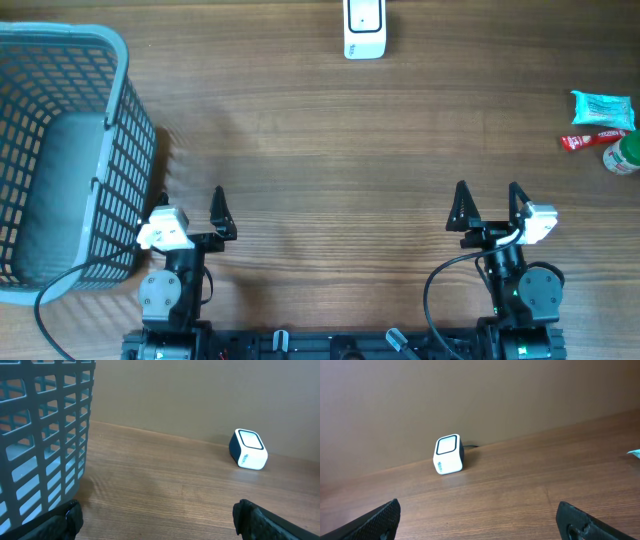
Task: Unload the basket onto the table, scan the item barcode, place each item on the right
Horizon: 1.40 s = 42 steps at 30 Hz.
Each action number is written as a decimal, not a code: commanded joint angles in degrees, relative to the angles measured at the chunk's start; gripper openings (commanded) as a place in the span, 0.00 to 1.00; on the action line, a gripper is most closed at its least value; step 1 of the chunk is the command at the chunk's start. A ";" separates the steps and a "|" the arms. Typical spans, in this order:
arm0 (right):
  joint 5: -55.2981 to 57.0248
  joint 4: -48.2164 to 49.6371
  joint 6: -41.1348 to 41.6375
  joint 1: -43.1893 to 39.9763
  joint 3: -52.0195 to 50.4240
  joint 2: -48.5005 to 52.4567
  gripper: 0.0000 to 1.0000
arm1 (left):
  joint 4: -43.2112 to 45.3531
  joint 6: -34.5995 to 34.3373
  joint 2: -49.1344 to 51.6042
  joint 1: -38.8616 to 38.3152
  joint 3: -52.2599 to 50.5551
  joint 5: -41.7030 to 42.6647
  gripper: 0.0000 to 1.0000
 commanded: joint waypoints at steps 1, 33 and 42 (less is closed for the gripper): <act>-0.66 0.17 -0.98 0.24 -0.04 -0.50 1.00 | -0.02 1.16 -0.59 0.52 -0.33 1.09 1.00; -0.66 0.20 -11.56 0.24 -0.04 1.92 1.00 | -0.02 1.16 -0.57 0.52 -0.33 1.09 1.00; -0.63 0.20 -11.61 0.24 -0.04 -0.17 1.00 | -0.02 1.16 -0.57 0.52 -0.33 1.09 1.00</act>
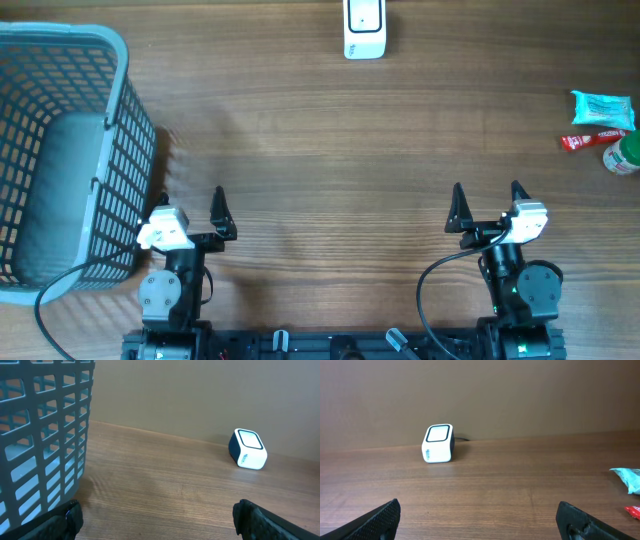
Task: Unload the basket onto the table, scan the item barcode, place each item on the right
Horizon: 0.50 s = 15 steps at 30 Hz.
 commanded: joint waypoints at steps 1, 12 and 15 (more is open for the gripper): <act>-0.66 0.33 -1.16 0.24 -0.04 -2.19 1.00 | -0.02 1.11 -0.59 0.48 -0.33 0.90 1.00; -0.66 0.15 -1.14 0.24 -0.04 -2.21 1.00 | -0.02 1.14 -0.59 0.15 -0.33 0.90 1.00; -0.66 0.15 -1.16 0.24 -0.04 -2.21 1.00 | 0.00 1.14 -0.59 -0.81 -0.33 0.90 1.00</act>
